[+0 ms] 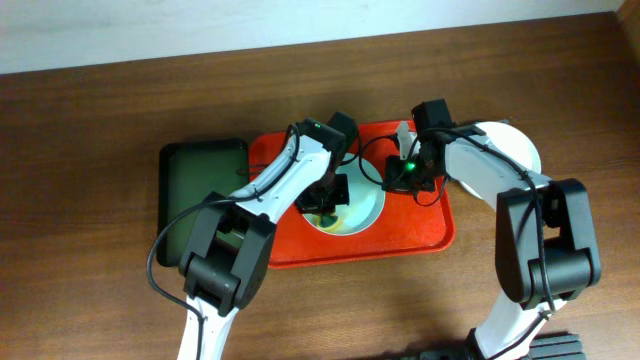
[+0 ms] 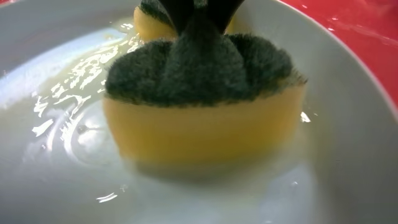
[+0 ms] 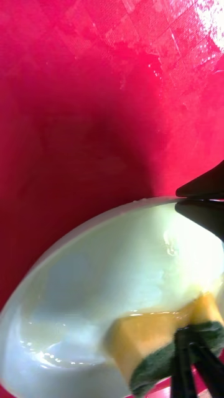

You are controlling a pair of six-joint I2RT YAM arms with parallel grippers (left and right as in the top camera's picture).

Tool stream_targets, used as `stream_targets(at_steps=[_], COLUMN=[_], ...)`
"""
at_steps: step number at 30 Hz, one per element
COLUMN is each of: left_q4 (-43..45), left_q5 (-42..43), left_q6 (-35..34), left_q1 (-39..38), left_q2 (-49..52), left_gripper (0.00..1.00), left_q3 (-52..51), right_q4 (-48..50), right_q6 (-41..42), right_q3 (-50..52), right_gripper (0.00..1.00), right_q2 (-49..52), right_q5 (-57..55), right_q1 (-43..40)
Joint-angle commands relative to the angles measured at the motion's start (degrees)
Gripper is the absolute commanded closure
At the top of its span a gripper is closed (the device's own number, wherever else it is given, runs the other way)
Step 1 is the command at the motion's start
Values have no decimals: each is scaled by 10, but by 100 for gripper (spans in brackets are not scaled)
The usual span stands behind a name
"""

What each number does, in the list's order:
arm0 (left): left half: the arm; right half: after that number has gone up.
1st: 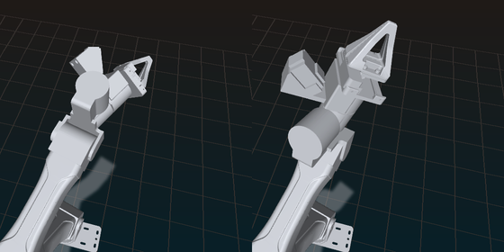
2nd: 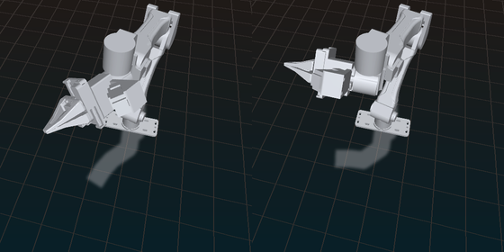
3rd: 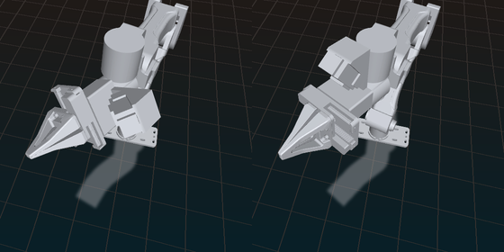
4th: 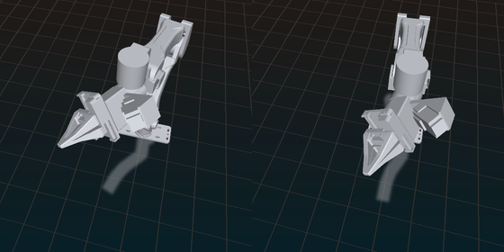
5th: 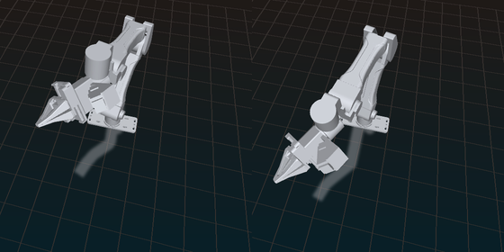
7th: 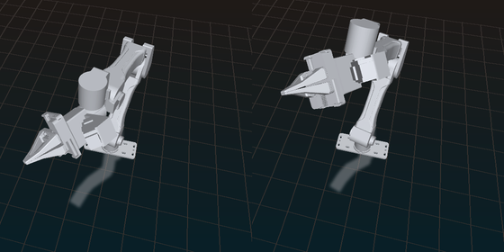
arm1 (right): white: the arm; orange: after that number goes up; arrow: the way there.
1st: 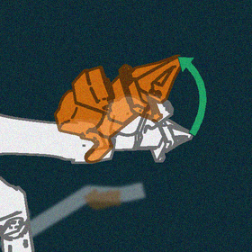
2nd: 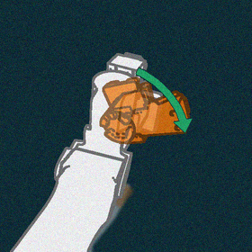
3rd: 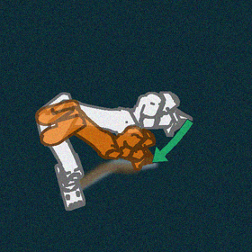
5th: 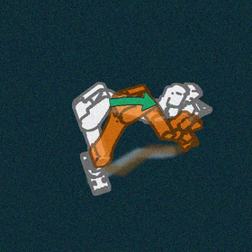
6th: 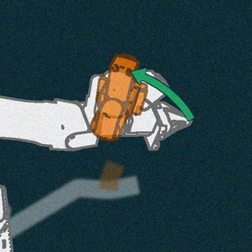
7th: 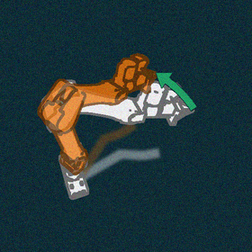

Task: Clean dirty plates on tray and stack at the side
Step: 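Scrub the blue plate with the sponge in the left gripper while right holds plate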

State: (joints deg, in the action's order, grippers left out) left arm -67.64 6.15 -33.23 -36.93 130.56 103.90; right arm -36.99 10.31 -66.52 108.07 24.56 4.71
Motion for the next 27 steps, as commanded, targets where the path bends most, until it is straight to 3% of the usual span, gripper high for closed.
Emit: stream_targets(at_steps=[1,8,10,13,21,27], left_q4=[22,65,81,108,75,56], left_q5=[-108,-102,-60,53,42,-81], left_q6=[1,1,1,75,76,57], left_q1=[17,3,3,4,47,37], left_q2=[9,10,10,9,-69,-51], left_gripper=[100,100,100,100,100,100], left_q3=[-16,-56,-71,-65,10,3], right_q4=[0,-1,-1,-1,-1,0], right_q6=[-2,-2,-2,-2,-2,-2], right_q3=[7,7,7,7,7,7], right_gripper=[96,96,96,96,96,96], right_q2=[11,11,11,11,11,11], right_q5=[-10,-10,-10,-10,-10,-12], right_q1=[2,2,2,2,2,17])
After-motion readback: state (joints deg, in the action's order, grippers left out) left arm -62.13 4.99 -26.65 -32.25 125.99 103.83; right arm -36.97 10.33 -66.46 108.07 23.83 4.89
